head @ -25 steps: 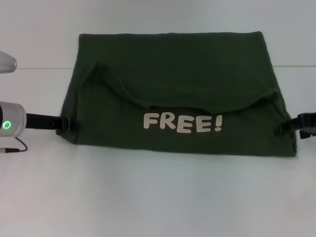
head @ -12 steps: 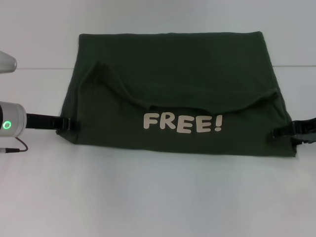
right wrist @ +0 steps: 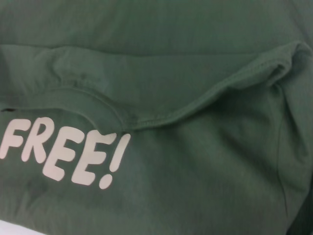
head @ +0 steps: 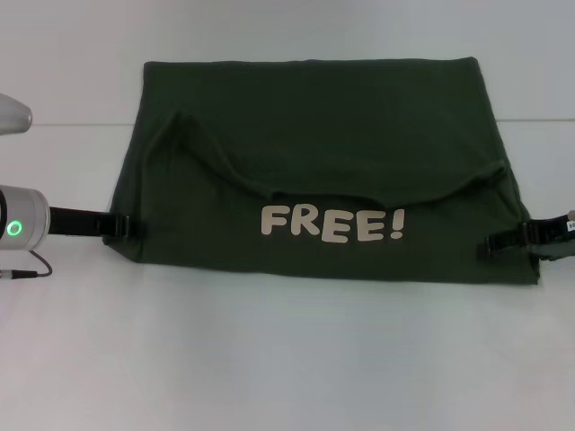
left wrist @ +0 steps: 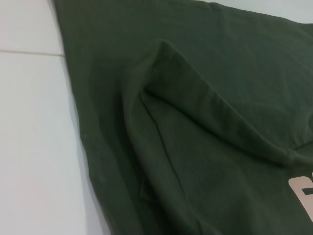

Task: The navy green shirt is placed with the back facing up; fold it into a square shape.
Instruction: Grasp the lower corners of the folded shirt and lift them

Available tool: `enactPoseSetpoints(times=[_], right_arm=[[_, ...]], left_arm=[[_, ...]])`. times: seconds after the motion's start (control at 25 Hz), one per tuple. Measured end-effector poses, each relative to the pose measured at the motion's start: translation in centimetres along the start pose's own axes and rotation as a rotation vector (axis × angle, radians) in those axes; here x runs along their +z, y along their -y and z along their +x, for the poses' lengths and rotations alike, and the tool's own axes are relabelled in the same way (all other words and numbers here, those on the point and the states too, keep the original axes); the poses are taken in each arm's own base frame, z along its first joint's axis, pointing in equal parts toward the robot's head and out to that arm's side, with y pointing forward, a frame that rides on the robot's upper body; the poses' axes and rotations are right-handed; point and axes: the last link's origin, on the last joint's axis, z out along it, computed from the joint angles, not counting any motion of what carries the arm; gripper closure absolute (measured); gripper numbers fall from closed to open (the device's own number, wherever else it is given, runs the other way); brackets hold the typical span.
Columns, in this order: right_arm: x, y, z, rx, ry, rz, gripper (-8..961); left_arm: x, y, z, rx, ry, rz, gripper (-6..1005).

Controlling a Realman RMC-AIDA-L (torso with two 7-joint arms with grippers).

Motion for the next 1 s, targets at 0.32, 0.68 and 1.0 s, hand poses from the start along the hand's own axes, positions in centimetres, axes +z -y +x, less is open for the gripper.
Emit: enactPoseSetpoints(times=[0.32, 0.68, 1.0], right_arm=[[0.06, 0.17, 0.17, -0.004, 0.005, 0.001, 264], [0.09, 0.21, 0.20, -0.005, 0.004, 0.004, 640], [-0.01, 0.16, 0.03, -0.011, 0.008, 0.004, 828]], left_arm=[[0.03, 0.04, -0.20, -0.004, 0.002, 0.000, 980], [-0.03, 0.13, -0.24, -0.007, -0.001, 0.001, 981], [-0.09, 0.21, -0.29, -0.011, -0.003, 0.002, 981]])
